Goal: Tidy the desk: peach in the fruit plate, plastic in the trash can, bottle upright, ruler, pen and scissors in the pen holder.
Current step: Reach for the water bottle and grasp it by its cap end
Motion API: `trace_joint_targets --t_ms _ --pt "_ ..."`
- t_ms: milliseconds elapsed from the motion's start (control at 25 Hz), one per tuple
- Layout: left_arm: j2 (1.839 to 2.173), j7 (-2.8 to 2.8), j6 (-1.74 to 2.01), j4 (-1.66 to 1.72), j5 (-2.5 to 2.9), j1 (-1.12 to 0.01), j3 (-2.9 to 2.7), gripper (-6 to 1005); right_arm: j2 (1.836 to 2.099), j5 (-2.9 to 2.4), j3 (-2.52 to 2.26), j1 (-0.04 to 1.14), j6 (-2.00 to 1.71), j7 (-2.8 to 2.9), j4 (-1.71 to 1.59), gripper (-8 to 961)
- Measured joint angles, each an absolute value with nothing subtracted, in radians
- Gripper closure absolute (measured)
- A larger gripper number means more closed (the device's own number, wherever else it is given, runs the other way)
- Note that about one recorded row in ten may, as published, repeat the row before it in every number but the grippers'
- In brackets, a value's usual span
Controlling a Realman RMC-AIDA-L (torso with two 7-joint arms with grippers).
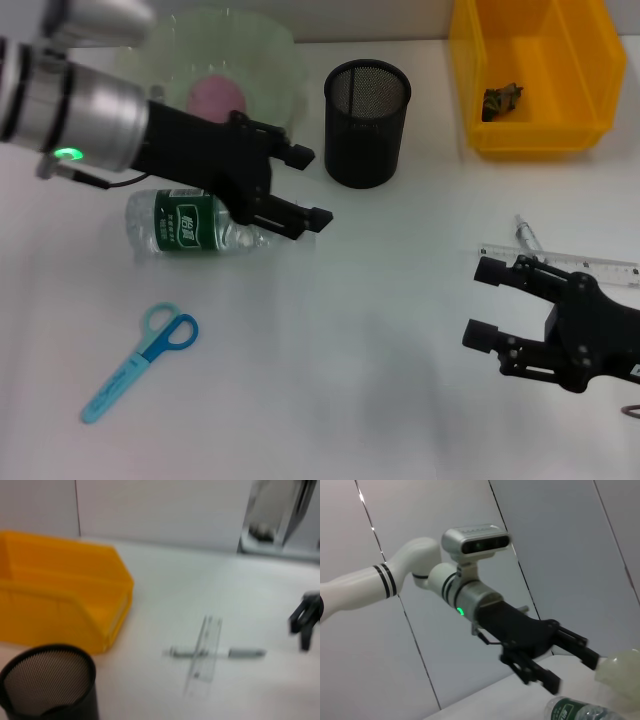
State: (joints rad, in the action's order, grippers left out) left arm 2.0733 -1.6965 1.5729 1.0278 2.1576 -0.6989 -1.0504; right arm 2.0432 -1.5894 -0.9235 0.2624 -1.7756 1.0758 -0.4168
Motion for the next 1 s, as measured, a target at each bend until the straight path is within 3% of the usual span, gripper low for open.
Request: trace_joint_targets --t_ms 480,1000 --pt "2.076 -1.783 1.346 1.039 2.306 -0.740 -1.326 200 2.074 -1.590 -0.930 0.273 -1.767 1.045 -0.387 129" --pt "2.079 -1.861 1.195 0.987 2.386 -0.749 -1.453 201 2.077 -1.591 -0.930 0.289 -1.749 1.045 -0.370 130"
